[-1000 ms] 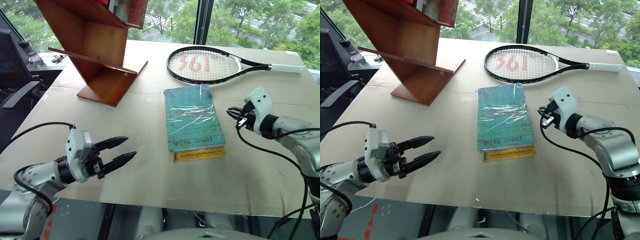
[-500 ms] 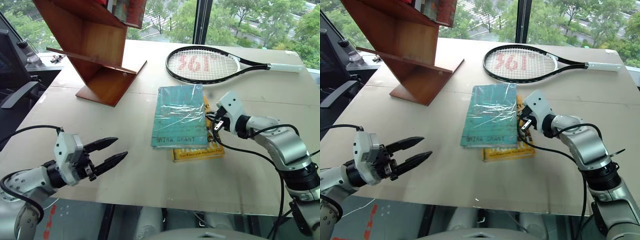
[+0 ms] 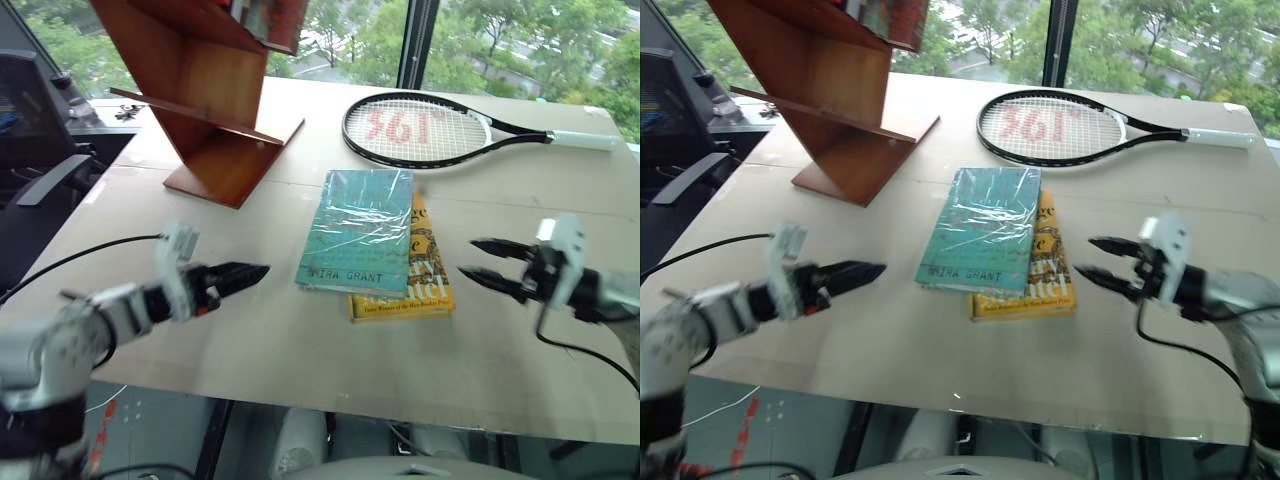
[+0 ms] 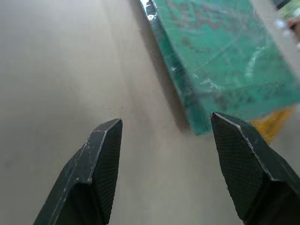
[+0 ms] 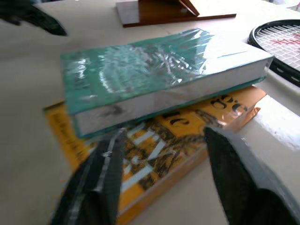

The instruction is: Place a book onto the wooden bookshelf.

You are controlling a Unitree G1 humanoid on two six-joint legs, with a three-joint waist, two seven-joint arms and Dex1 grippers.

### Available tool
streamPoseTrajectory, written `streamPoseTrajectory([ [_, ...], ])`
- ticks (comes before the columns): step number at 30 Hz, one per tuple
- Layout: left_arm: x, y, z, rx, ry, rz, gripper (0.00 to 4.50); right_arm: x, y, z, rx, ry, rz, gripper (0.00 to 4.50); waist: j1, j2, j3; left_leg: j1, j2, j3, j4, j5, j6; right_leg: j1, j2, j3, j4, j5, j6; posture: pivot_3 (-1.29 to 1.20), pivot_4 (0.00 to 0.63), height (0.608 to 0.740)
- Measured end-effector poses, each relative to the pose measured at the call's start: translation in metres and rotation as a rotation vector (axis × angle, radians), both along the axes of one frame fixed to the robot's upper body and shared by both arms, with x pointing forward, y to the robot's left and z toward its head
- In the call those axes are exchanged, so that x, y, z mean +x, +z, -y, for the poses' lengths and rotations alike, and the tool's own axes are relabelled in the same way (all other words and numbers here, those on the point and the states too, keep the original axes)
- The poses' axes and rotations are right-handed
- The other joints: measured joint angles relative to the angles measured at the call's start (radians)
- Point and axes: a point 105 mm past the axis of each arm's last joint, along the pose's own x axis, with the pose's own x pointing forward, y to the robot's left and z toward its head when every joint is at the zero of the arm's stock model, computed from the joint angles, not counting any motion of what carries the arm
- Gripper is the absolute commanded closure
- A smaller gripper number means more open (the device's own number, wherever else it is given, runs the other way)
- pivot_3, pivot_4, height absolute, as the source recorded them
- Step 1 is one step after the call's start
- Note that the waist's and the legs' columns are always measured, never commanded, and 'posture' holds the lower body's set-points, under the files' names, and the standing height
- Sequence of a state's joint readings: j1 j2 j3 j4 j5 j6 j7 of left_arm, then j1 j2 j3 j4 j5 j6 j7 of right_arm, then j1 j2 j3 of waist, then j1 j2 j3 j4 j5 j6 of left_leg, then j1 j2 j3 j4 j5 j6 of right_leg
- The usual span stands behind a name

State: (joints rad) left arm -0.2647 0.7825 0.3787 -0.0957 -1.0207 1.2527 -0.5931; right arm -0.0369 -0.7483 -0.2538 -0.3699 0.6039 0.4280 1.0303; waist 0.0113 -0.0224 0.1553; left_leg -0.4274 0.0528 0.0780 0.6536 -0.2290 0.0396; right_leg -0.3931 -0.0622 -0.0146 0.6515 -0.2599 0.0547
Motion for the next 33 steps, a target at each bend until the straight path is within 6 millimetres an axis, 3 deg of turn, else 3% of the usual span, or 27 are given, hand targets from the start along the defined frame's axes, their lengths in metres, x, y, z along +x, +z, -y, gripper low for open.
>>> streamPoseTrajectory([
  [2, 0.017, 0.002, 0.002, -0.095, 0.006, -0.073, 1.41, -0.010, 0.007, -0.002, 0.027, 0.031, 0.016, 0.19, -0.006, -0.001, 0.000, 0.002, -0.001, 0.000, 0.000, 0.000, -0.001, 0.000, 0.001, 0.001, 0.003, 0.000, 0.000, 0.00, 0.150, 0.739],
  [6, 0.055, -0.006, 0.024, -0.278, -0.034, -0.260, 1.41, -0.037, 0.018, -0.006, 0.053, 0.040, 0.055, 0.19, -0.007, -0.004, 0.001, 0.004, -0.004, 0.000, 0.000, 0.001, -0.001, 0.001, 0.001, 0.003, 0.006, 0.000, 0.000, 0.00, 0.150, 0.739],
  [11, 0.064, -0.022, 0.046, -0.329, -0.115, -0.348, 1.41, -0.052, 0.021, -0.012, 0.069, 0.027, 0.053, 0.19, -0.017, -0.005, 0.001, -0.001, -0.005, 0.001, 0.000, 0.001, -0.002, -0.003, -0.001, 0.004, 0.005, 0.000, 0.000, 0.00, 0.150, 0.739],
  [16, 0.074, -0.019, 0.084, -0.456, -0.267, -0.372, 1.41, -0.068, 0.021, -0.010, 0.091, -0.049, 0.041, 0.19, 0.004, -0.007, 0.001, -0.003, -0.006, -0.002, 0.002, 0.001, -0.001, -0.004, -0.001, 0.000, 0.006, -0.001, 0.000, 0.00, 0.150, 0.739],
  [21, 0.074, -0.026, 0.096, -0.506, -0.329, -0.358, 1.41, -0.072, 0.020, -0.009, 0.091, -0.083, 0.033, 0.19, 0.001, -0.007, 0.001, -0.003, -0.006, -0.003, 0.002, 0.001, -0.001, -0.004, -0.001, 0.001, 0.006, -0.001, 0.000, 0.00, 0.150, 0.739],
  [22, 0.074, -0.027, 0.099, -0.510, -0.340, -0.356, 1.94, -0.073, 0.019, -0.008, 0.089, -0.093, 0.028, 0.00, 0.002, -0.007, 0.001, -0.004, -0.006, -0.004, 0.002, 0.001, -0.001, -0.004, -0.001, 0.001, 0.006, -0.001, 0.000, 0.00, 0.150, 0.739],
  [23, 0.074, -0.028, 0.099, -0.510, -0.344, -0.353, 2.13, -0.073, 0.019, -0.008, 0.089, -0.098, 0.025, 0.00, 0.002, -0.007, 0.001, -0.003, -0.006, -0.004, 0.002, 0.001, -0.001, -0.004, -0.001, 0.000, 0.006, -0.001, 0.000, 0.00, 0.150, 0.739],
  [25, 0.074, -0.028, 0.101, -0.525, -0.356, -0.352, 3.00, -0.074, 0.018, -0.007, 0.088, -0.112, 0.018, 0.00, 0.005, -0.007, 0.001, -0.004, -0.007, -0.004, 0.002, 0.001, -0.001, -0.003, -0.002, 0.000, 0.006, -0.001, 0.000, 0.00, 0.150, 0.739],
  [26, 0.074, -0.025, 0.101, -0.545, -0.364, -0.344, 3.91, -0.076, 0.017, -0.007, 0.086, -0.115, 0.016, 0.00, 0.004, -0.007, 0.001, -0.004, -0.007, -0.004, 0.003, 0.001, -0.001, -0.003, -0.002, 0.000, 0.006, -0.001, 0.000, 0.00, 0.150, 0.739],
  [29, 0.073, -0.020, 0.099, -0.573, -0.379, -0.341, 4.44, -0.075, 0.019, -0.006, 0.084, -0.121, 0.028, 0.00, 0.004, -0.007, 0.001, -0.003, -0.006, -0.004, 0.003, 0.001, -0.001, -0.003, -0.002, 0.000, 0.007, -0.001, 0.000, 0.00, 0.150, 0.739],
  [33, 0.064, -0.015, 0.073, -0.583, -0.348, -0.366, 4.44, -0.071, 0.022, -0.006, 0.092, -0.128, 0.055, 0.00, -0.014, -0.007, 0.001, -0.003, -0.005, -0.004, 0.003, 0.001, -0.001, -0.004, -0.001, 0.001, 0.007, -0.001, 0.000, 0.00, 0.150, 0.739],
])
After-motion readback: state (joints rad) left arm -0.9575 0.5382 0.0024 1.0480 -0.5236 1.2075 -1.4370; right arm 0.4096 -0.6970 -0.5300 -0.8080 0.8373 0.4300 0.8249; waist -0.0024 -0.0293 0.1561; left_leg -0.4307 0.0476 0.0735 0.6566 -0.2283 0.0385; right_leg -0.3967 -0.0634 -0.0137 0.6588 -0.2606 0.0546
